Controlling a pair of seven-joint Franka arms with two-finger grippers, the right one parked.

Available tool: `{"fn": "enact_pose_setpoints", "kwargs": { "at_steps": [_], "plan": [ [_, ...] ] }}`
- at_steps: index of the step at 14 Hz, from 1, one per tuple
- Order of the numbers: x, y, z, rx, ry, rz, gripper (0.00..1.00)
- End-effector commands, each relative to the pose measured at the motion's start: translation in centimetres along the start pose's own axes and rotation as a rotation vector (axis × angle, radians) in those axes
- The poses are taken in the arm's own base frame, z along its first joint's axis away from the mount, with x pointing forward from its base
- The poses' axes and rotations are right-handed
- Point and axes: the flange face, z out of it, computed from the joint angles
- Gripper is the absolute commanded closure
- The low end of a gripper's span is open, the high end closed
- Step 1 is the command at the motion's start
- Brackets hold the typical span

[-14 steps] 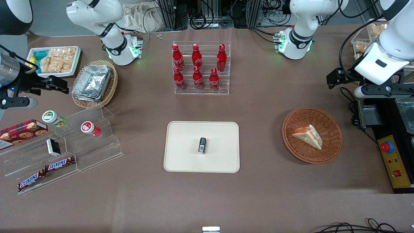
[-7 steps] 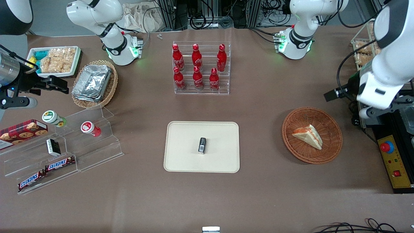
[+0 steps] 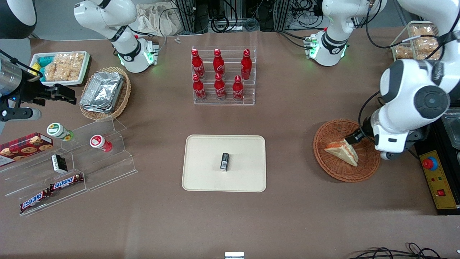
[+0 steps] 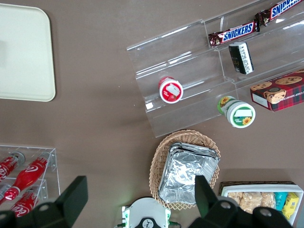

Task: Place sandwich from basket to tray
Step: 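Lower the left gripper and close it on the wrapped sandwich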

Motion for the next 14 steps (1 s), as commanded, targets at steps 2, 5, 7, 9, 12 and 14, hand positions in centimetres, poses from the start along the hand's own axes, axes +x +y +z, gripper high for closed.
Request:
{"fn": "enact_pose_setpoints", "kwargs": {
  "at_steps": [2, 5, 7, 9, 12, 14],
  "plan": [
    [-0.1, 0.5, 5.7, -0.031, 0.023, -0.119, 0.0],
    [0.4, -1.3, 10.6, -0.071, 0.051, -0.155, 0.0],
    [0.4, -2.2, 13.4, -0.105, 0.073, -0.168, 0.0],
    [1.0, -2.2, 15.2, -0.11, 0.069, -0.178, 0.03],
    [1.1, -2.2, 15.9, -0.107, 0.064, -0.182, 0.76],
    [1.2, -2.1, 16.2, -0.104, 0.06, -0.182, 1.0]
  ]
}}
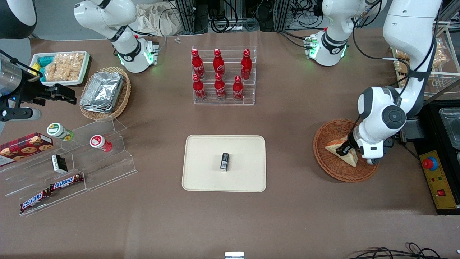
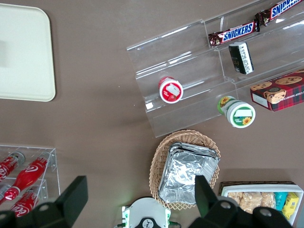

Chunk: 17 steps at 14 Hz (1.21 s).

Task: Place sandwich from basket to tray
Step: 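Lower the left gripper and close it on the wrapped sandwich, then lift the sandwich and carry it toward the white tray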

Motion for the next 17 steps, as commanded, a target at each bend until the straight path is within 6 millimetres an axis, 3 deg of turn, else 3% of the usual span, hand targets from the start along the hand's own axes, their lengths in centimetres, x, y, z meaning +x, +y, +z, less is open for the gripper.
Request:
{"fn": "enact_pose_setpoints", "kwargs": {
  "at_steps": [1, 3, 6, 7, 10, 12, 14, 17],
  "plan": [
    [-0.2, 0.0, -0.1, -0.016, 0.022, -0.018, 1.0],
    [0.0, 0.1, -2.5, -0.036, 0.044, -0.019, 1.0],
    [0.0, 0.9, -9.4, 0.011, 0.033, 0.007, 1.0],
    [-0.2, 1.8, -11.8, 0.042, 0.013, 0.046, 1.0],
    [-3.2, 6.7, -17.3, 0.048, -0.025, 0.25, 1.0],
    [-6.9, 10.8, -17.9, 0.011, -0.034, 0.352, 1.0],
    [-10.3, 14.2, -17.0, -0.016, -0.053, 0.435, 1.0],
    [-17.0, 19.2, -16.5, -0.049, -0.077, 0.487, 1.0]
  ]
}}
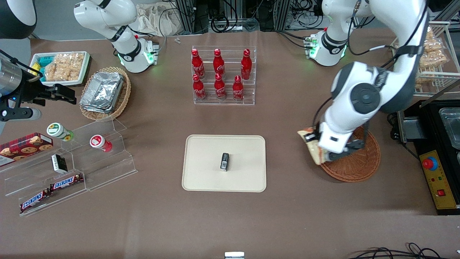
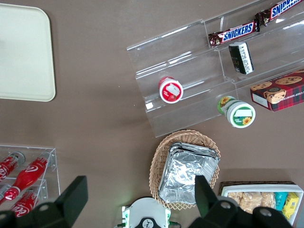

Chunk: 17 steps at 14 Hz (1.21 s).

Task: Place sandwich from basket to tray
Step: 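Lift the sandwich and carry it toward the white tray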

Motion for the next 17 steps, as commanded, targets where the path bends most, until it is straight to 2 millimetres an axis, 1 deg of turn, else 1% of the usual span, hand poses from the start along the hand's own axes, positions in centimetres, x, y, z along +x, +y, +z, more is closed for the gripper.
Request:
{"fn": "enact_pose_setpoints", "kwargs": {
  "at_steps": [1, 2, 3, 4, 5, 7, 9, 11, 14, 15, 16, 17],
  "plan": [
    [-2.1, 6.1, 1.7, -0.021, -0.027, 0.053, 1.0],
    [-3.3, 8.2, 2.9, -0.022, -0.017, 0.101, 1.0],
    [-3.9, 9.6, 4.3, -0.02, 0.015, 0.138, 1.0],
    [-3.8, 10.2, 5.7, -0.026, 0.033, 0.154, 1.0],
    [-4.9, 11.3, 7.1, -0.016, 0.035, 0.201, 1.0],
    [-6.3, 12.4, 9.3, 0.021, 0.043, 0.256, 1.0],
    [-6.0, 13.0, 11.7, 0.009, 0.066, 0.294, 1.0],
    [-5.4, 13.7, 14.0, -0.048, 0.108, 0.403, 1.0],
    [-5.2, 14.1, 15.6, -0.077, 0.117, 0.433, 1.0],
    [-5.1, 14.1, 16.6, -0.073, 0.116, 0.441, 1.0],
    [-5.1, 14.2, 17.7, -0.073, 0.125, 0.457, 0.92],
    [-5.0, 14.2, 18.8, -0.077, 0.14, 0.471, 0.8]
  ]
}}
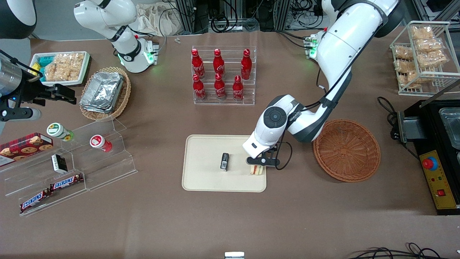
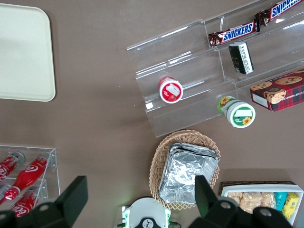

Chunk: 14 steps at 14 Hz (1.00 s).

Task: Place sandwich from basket to tray
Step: 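Lower the sandwich onto the tray beside the black item and release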

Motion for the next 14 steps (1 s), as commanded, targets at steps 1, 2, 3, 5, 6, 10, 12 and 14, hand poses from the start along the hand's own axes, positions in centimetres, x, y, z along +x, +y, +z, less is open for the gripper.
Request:
{"fn": "enact_pose_setpoints", "kwargs": {
  "at_steps": [1, 2, 3, 5, 6, 10, 12, 14],
  "plan": [
    [0.6, 0.4, 2.0, -0.003, 0.043, 0.043, 0.53],
    [0.6, 0.5, 2.0, 0.003, 0.051, 0.047, 0.27],
    [0.7, 0.7, 1.4, -0.004, 0.056, 0.025, 0.05],
    [1.1, 0.9, -1.3, -0.002, 0.089, -0.063, 0.0],
    [1.3, 1.0, -3.3, -0.004, 0.113, -0.103, 0.0],
    [1.1, 0.0, -12.3, 0.099, 0.134, -0.249, 0.0],
    [0.5, -1.0, -16.4, 0.145, 0.104, -0.271, 0.0],
    [0.2, -3.4, -20.5, 0.167, 0.057, -0.257, 0.0]
  ]
}}
